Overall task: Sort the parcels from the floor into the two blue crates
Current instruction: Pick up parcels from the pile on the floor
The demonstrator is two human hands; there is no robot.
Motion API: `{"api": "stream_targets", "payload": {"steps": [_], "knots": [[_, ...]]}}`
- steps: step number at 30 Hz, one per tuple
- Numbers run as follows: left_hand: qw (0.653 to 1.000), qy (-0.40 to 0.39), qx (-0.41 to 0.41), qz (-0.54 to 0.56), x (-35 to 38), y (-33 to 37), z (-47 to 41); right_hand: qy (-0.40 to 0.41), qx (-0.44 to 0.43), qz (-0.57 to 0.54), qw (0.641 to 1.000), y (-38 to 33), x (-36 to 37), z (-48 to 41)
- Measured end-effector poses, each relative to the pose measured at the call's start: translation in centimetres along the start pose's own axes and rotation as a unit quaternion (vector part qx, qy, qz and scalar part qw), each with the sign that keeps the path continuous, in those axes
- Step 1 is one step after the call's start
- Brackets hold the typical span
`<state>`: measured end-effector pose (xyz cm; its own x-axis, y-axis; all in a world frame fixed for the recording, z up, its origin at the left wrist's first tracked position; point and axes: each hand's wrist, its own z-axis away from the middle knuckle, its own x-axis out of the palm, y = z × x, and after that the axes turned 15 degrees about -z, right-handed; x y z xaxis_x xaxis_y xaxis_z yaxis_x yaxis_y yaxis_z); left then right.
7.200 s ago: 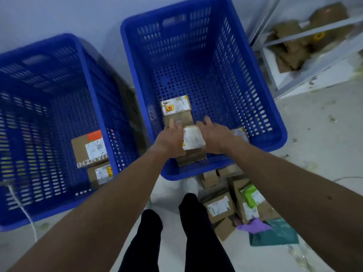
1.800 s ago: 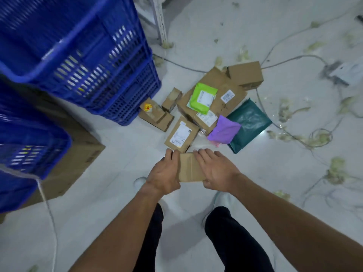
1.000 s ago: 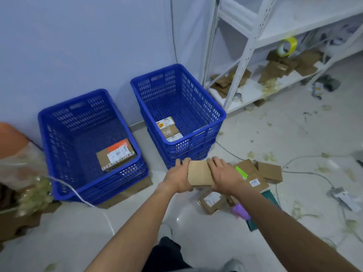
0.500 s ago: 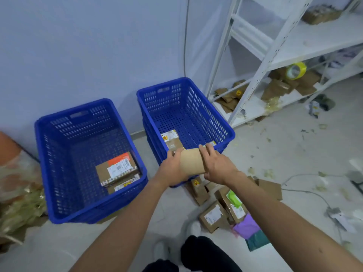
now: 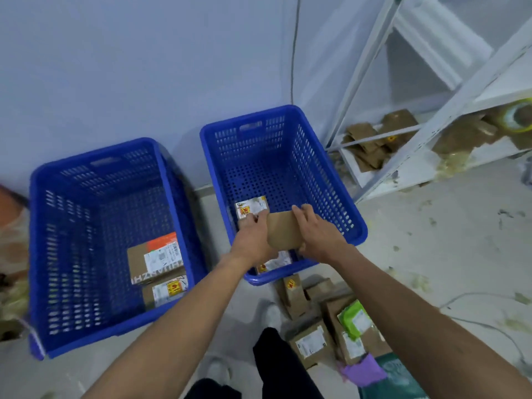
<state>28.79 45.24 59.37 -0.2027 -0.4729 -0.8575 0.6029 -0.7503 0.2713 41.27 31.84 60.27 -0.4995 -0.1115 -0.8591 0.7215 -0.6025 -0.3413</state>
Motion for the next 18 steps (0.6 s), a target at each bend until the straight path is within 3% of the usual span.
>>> {"api": "stream_targets", "payload": {"steps": [8, 18], "knots": [[0.998, -0.065, -0.023, 0.007, 3.8, 2.1, -12.0, -0.051, 0.007, 0.014, 0.999, 8.2, 1.6, -9.6], [0.989, -0.139, -0.018, -0.037, 15.0, 1.2, -25.5, -0.103, 0.039, 0.014, 0.994, 16.9, 10.2, -20.3]]}}
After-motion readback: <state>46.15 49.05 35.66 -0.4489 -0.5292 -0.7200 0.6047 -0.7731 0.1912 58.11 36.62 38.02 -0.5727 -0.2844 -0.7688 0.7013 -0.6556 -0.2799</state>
